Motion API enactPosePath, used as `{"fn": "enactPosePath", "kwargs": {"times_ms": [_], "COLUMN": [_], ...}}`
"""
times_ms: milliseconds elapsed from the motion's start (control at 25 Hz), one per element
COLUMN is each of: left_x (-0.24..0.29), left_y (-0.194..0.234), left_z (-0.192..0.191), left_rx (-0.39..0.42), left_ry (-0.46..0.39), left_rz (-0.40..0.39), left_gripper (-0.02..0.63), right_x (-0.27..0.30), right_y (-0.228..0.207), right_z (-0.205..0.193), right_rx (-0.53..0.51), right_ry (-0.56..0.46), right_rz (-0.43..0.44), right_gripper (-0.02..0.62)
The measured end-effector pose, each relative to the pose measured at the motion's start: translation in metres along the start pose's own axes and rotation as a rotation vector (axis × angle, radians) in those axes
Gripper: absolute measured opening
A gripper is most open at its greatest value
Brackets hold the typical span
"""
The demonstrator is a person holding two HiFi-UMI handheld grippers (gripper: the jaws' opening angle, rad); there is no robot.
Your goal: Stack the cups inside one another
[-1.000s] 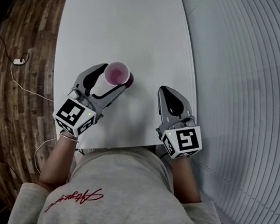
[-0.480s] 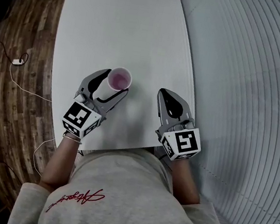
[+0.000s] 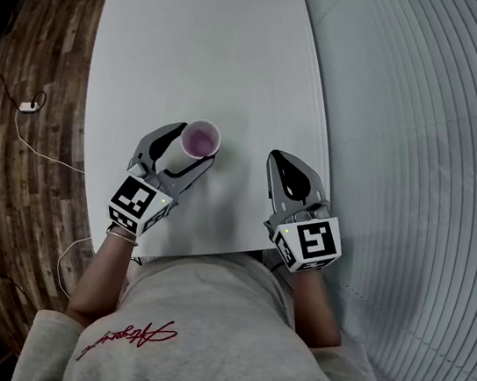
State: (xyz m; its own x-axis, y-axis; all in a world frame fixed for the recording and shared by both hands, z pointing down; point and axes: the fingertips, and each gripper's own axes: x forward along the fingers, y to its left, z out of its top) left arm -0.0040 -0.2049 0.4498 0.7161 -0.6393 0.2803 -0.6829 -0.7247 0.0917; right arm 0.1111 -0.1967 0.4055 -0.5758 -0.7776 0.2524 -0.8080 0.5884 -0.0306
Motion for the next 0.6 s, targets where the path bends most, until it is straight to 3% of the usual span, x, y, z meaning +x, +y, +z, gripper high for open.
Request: {"fn": "enactPosePath", "kwargs": {"times_ms": [280, 600], "left_x": [-0.0027, -0.0014], "left_y": [0.0017, -0.0044], "left_z": [-0.0038, -0.0105], "left_rx": [-0.006, 0.051], "left_ry": [0.011, 0.032], "left_rz": [-0.003, -0.019], "left_gripper": [0.316, 0.318], "right_x": [0.0036, 0.0049], "right_y": [0.0026, 0.0066], "right_z": [0.0056, 0.0003], "right_rx": [-0.002, 0.000], "right_ry": [0.003, 0.003], "right_rz": [0.006, 0.011], "right_gripper": [-0.003, -0.003]}}
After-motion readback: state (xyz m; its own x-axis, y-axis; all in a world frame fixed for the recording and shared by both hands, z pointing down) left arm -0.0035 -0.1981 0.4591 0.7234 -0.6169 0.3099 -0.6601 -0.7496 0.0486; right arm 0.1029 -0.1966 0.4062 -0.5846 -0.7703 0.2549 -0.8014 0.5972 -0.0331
